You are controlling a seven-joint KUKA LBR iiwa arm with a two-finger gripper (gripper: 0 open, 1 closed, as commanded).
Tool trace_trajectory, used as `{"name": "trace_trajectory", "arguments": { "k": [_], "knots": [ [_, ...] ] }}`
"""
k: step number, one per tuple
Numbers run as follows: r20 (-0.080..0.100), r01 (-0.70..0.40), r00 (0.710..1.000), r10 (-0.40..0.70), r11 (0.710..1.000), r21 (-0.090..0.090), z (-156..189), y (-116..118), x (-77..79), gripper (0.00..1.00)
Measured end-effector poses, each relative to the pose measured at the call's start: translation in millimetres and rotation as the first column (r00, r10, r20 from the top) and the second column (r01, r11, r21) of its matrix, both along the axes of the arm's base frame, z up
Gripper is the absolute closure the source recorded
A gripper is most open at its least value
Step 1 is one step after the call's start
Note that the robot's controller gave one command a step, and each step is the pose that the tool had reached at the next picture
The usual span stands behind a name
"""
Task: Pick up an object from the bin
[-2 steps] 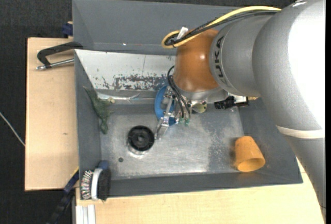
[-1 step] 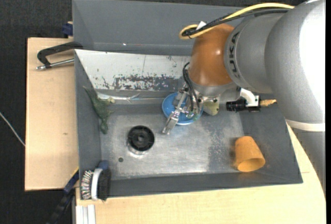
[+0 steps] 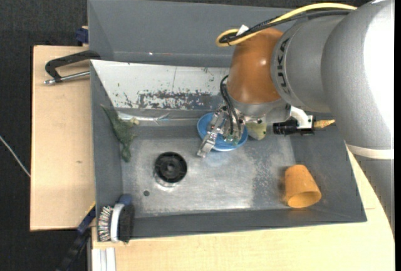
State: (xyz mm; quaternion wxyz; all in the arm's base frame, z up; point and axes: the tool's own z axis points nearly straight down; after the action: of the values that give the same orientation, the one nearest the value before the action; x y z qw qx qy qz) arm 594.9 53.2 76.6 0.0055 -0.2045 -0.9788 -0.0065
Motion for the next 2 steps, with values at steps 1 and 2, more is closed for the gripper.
{"name": "trace_trajectory", "arguments": {
  "k": [1, 2],
  "knots": [
    [0.003, -0.009, 1.000, 0.009, 1.000, -0.002, 9, 9, 0.0, 1.00],
    [0.022, -0.012, 1.000, 0.013, 1.000, -0.012, 98, 11, 2.9, 1.00]
  ]
}}
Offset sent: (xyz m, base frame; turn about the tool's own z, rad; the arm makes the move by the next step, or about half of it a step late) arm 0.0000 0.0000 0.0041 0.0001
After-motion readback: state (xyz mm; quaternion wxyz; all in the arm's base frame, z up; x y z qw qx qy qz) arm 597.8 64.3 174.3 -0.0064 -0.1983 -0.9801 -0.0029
